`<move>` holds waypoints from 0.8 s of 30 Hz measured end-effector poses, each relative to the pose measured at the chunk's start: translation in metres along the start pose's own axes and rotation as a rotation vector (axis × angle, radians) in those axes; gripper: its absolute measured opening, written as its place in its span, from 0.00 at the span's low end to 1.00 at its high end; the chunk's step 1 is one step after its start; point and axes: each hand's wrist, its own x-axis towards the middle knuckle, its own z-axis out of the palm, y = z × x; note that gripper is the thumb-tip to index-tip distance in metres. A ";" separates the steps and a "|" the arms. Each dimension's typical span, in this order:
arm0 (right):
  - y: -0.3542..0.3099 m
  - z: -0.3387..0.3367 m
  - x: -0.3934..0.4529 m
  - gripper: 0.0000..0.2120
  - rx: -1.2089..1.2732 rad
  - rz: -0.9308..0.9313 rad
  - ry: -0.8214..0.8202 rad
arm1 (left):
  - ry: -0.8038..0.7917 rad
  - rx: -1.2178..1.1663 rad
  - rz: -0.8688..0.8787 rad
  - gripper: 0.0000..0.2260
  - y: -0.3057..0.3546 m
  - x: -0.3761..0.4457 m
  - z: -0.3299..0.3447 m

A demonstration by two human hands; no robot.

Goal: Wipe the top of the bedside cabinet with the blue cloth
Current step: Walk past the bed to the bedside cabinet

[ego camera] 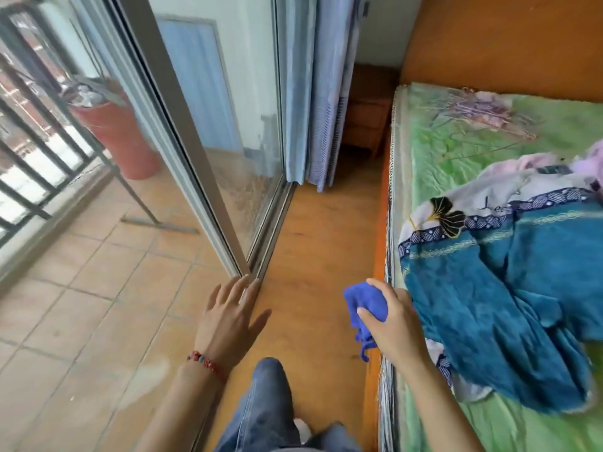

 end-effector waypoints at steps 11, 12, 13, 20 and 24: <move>-0.048 0.012 0.175 0.21 0.019 0.114 0.155 | -0.074 -0.014 0.185 0.32 -0.055 0.227 0.004; -0.052 0.011 0.191 0.21 0.023 0.117 0.163 | -0.082 -0.011 0.209 0.32 -0.058 0.248 0.004; -0.055 0.010 0.207 0.21 0.024 0.123 0.170 | -0.091 -0.014 0.228 0.32 -0.060 0.268 0.005; -0.061 -0.005 0.322 0.22 0.042 0.157 0.195 | -0.102 -0.038 0.279 0.30 -0.051 0.393 0.022; -0.048 -0.021 0.406 0.21 0.049 0.150 0.198 | -0.107 -0.050 0.293 0.30 -0.031 0.473 0.048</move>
